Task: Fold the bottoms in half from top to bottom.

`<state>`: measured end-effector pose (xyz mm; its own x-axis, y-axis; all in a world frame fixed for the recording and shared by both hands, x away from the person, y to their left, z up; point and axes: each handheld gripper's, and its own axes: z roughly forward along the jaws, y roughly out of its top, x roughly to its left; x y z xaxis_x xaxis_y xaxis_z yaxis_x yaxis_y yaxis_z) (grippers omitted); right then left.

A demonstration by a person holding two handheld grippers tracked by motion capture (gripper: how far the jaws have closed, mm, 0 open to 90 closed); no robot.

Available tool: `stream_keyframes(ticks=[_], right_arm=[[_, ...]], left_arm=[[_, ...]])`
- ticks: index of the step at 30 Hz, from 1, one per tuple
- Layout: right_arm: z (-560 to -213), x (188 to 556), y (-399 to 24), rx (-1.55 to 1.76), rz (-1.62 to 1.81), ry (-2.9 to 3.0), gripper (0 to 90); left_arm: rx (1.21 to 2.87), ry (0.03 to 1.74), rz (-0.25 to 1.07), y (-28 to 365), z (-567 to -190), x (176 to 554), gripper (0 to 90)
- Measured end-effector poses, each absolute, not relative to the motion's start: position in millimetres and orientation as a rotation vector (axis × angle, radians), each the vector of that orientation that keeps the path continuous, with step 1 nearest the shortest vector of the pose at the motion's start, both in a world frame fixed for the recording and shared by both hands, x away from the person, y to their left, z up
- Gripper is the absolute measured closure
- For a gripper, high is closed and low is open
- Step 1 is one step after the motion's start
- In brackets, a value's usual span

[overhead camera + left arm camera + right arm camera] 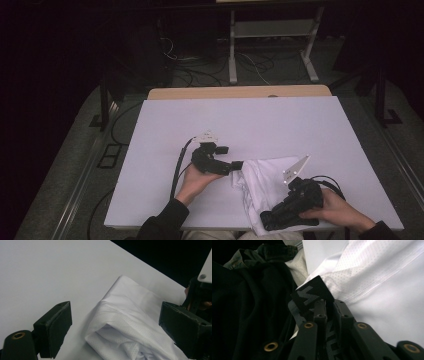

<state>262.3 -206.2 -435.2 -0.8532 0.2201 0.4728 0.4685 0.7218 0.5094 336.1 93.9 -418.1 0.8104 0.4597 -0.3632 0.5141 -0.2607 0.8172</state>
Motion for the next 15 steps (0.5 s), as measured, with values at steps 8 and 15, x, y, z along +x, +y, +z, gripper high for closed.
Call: stream_keyframes(ticks=[8,15], right_arm=[[-417,265,-215,-0.538,-1.0,-2.562,70.2],[-403,269,-225,-0.559,-1.089,-2.593,61.3]], left_arm=[[1.896,0.734,-0.063,93,-419,336,10.6],[1.9,0.732,-0.064,92,-420,337,10.6]])
